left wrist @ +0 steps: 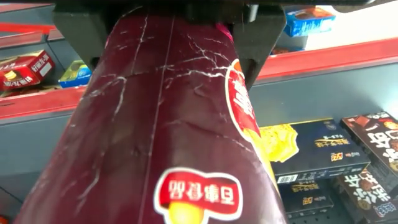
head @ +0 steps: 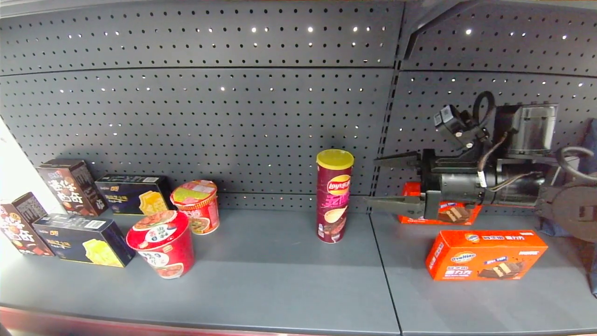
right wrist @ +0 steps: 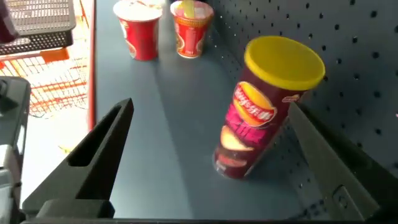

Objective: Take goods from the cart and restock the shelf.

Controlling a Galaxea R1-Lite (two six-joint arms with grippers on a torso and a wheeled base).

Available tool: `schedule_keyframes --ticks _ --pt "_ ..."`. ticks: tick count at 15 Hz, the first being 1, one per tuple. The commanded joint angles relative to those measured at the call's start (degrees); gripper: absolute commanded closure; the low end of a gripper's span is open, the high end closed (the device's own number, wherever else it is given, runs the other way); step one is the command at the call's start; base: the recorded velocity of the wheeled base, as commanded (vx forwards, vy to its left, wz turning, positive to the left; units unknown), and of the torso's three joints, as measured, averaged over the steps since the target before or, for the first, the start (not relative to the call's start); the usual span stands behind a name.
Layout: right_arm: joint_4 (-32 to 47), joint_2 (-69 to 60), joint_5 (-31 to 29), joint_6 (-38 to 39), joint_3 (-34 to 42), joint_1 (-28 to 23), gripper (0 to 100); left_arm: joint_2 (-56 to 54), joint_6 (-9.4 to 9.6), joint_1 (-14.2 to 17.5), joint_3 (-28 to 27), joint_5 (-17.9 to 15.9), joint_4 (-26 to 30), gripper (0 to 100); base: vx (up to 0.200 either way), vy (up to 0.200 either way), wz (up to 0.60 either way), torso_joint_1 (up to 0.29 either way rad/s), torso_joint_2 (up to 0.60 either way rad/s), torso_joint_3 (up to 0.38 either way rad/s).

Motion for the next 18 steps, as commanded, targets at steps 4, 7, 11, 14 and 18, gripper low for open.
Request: schedule_keyframes --ticks 4,7,11,14,18 --pt "-0.08 10.43 2.28 -0.1 -5.92 -0.38 0 -0.12 0.0 0.08 0.05 0.18 0.1 100 0.0 0.0 0.0 0.0 0.0 0.0" --pt "-0.08 14.83 2.28 -0.01 -10.67 -0.46 0 -0.12 0.0 0.08 -0.04 0.27 0.1 100 0.0 0.0 0.0 0.0 0.0 0.0" --pt "-0.87 18.69 2.2 0.43 -14.18 -1.17 0 -0.2 0.0 0.17 -0.04 0.36 0.28 100 0.0 0.0 0.0 0.0 0.0 0.0" --pt "-0.87 20.8 2.2 0.51 -16.2 -0.99 0 -0.47 0.0 0.17 0.13 0.36 0.54 100 0.0 0.0 0.0 0.0 0.0 0.0" --pt "-2.45 24.23 2.28 1.74 -18.31 -0.11 0 -0.64 0.0 0.17 0.75 0.45 0.54 100 0.0 0.0 0.0 0.0 0.0 0.0"
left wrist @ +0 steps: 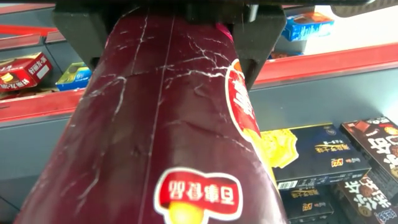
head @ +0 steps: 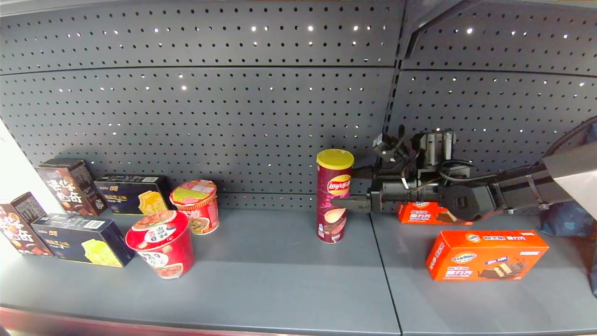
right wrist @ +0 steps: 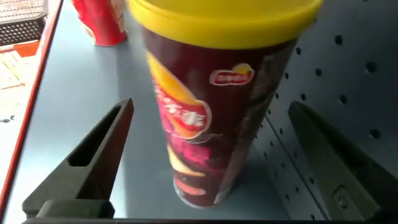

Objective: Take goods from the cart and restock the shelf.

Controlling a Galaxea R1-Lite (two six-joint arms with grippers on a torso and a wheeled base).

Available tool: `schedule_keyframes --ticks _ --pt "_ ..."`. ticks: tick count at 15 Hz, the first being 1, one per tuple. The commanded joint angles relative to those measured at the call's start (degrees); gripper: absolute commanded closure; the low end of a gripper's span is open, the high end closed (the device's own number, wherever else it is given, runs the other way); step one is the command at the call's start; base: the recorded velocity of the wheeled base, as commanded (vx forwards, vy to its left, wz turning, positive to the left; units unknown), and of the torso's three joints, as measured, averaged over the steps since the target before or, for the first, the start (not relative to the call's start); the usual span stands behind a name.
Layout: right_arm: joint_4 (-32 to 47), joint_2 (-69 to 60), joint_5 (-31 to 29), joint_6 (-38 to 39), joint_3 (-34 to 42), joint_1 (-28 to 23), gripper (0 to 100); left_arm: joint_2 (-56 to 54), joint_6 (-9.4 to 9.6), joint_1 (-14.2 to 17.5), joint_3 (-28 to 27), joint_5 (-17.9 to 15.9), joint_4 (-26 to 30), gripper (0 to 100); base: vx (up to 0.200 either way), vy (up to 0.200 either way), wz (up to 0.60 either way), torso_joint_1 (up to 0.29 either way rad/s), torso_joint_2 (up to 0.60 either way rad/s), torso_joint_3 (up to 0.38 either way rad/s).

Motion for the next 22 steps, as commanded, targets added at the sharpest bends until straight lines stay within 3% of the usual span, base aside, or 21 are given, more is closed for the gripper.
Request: schedule_keyframes --ticks 1,19,20,22 --pt "-0.54 2.16 0.03 0.25 -0.81 0.59 0 -0.07 -0.03 0.01 0.07 0.09 0.04 100 0.0 0.0 0.0 0.0 0.0 0.0" --pt "-8.71 11.65 0.73 2.71 -1.86 2.17 0 -1.74 -0.03 0.27 0.24 0.53 1.62 100 0.0 0.0 0.0 0.0 0.0 0.0" --pt "-8.88 11.65 1.0 2.71 -1.78 2.17 100 -1.74 -0.03 0.27 0.24 0.53 1.62 100 0.0 0.0 0.0 0.0 0.0 0.0" --pt "-9.32 10.77 0.12 3.06 -0.63 2.53 100 -2.09 -0.03 0.27 0.51 0.45 1.62 100 0.0 0.0 0.0 0.0 0.0 0.0"
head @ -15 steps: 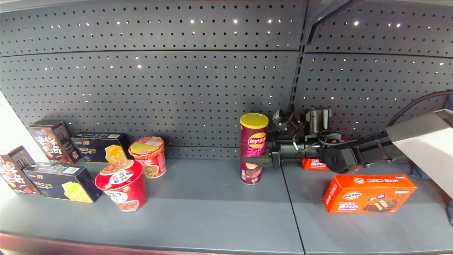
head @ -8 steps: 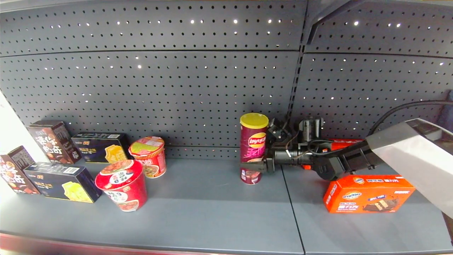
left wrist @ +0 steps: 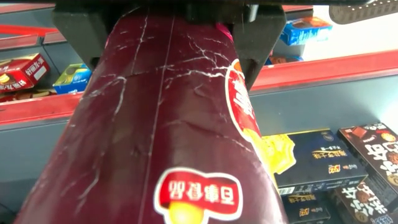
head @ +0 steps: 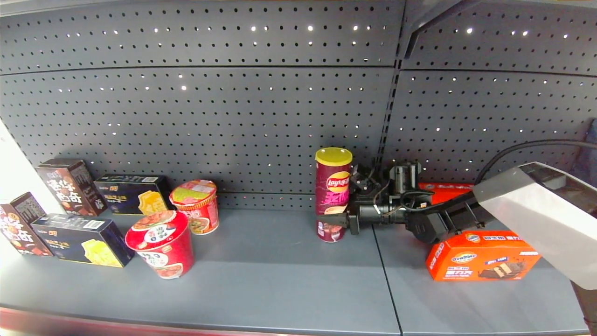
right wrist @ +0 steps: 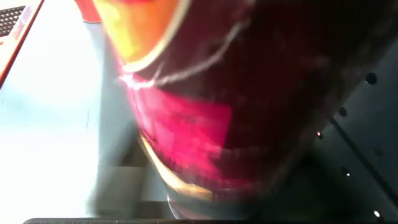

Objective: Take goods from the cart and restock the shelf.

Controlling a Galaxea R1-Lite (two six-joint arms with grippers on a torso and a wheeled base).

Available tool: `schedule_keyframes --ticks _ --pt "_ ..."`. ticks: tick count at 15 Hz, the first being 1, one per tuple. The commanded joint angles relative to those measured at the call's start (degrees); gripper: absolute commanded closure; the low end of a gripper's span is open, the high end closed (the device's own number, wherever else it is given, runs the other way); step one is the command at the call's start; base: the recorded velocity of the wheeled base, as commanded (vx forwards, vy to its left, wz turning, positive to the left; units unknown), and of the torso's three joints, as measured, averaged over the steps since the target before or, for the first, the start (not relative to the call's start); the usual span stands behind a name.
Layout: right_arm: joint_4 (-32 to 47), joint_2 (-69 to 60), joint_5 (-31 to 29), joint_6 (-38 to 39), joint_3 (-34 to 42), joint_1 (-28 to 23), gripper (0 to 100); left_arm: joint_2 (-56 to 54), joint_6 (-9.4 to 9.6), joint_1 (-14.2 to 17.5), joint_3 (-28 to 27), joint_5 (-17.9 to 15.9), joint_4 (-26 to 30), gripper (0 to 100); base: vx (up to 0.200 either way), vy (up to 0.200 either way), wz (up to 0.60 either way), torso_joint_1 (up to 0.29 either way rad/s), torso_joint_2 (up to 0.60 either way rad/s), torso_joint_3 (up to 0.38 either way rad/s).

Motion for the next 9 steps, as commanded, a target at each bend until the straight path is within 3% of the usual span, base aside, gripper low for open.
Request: schedule_keyframes --ticks 1,4,9 --pt "-0.16 -2.81 -0.83 -0.01 2.05 0.76 100 -0.28 0.01 -0.01 0.29 0.0 -0.01 100 0.0 0.0 0.0 0.0 0.0 0.0" --pt "-0.69 -10.9 -4.35 2.01 8.46 3.31 100 -1.33 -0.08 -0.19 0.73 0.0 -0.01 100 0.0 0.0 0.0 0.0 0.0 0.0" --pt "-4.03 -31.64 -16.39 11.15 25.16 11.84 100 -5.02 -0.08 -0.19 1.87 -0.18 -0.01 100 0.0 0.0 0.0 0.0 0.0 0.0"
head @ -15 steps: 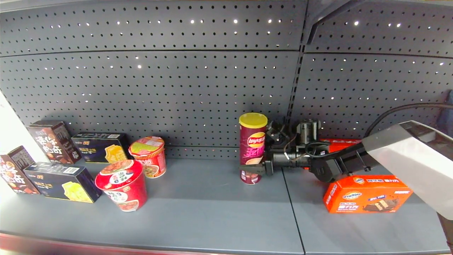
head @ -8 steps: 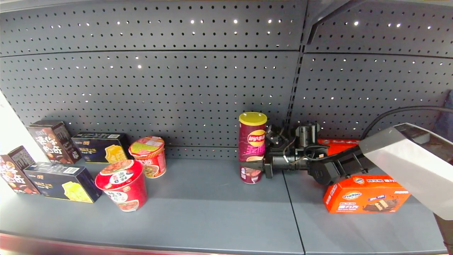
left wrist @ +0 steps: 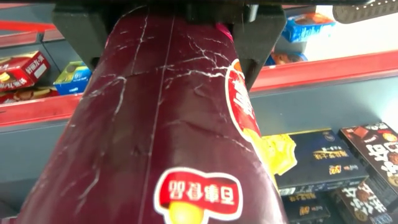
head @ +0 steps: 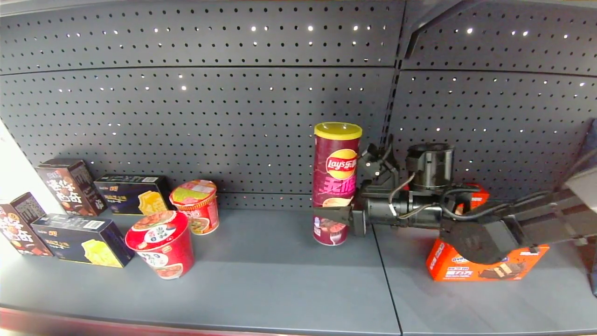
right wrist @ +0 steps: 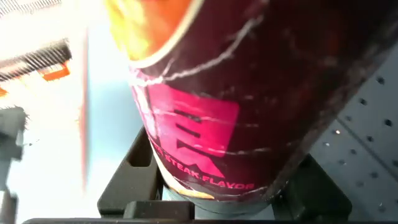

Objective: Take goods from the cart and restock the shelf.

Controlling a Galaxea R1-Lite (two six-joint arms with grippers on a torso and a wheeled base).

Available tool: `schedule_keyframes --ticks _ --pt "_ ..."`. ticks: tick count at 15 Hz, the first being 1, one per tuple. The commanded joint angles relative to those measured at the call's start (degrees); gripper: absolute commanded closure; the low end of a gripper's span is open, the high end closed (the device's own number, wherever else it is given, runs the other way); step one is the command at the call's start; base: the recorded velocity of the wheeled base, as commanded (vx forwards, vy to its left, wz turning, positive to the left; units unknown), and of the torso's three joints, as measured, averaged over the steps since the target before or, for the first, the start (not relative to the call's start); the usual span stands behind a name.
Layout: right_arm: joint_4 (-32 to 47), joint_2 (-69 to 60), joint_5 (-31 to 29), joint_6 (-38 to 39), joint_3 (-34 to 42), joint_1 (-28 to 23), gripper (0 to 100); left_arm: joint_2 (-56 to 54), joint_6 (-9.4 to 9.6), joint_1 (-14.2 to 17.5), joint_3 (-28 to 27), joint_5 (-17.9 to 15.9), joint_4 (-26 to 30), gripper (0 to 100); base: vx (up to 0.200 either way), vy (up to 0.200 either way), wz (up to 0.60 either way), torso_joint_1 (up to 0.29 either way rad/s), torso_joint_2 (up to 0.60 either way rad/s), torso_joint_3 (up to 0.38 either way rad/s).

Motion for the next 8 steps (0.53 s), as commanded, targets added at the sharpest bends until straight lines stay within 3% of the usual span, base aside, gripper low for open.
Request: schedule_keyframes --ticks 1,4,8 --pt "0.2 -17.38 -6.0 2.69 13.26 4.61 100 -1.18 0.04 0.03 -0.14 0.0 -0.01 100 0.0 0.0 0.0 0.0 0.0 0.0" --pt "-0.15 -28.54 -10.92 2.6 26.01 4.52 100 -0.75 0.21 -0.05 -0.32 -0.09 -0.01 100 0.0 0.0 0.0 0.0 0.0 0.0" --pt "-0.15 -38.65 -17.95 2.96 35.06 4.61 100 -0.83 0.21 0.03 0.03 0.0 -0.1 100 0.0 0.0 0.0 0.0 0.0 0.0"
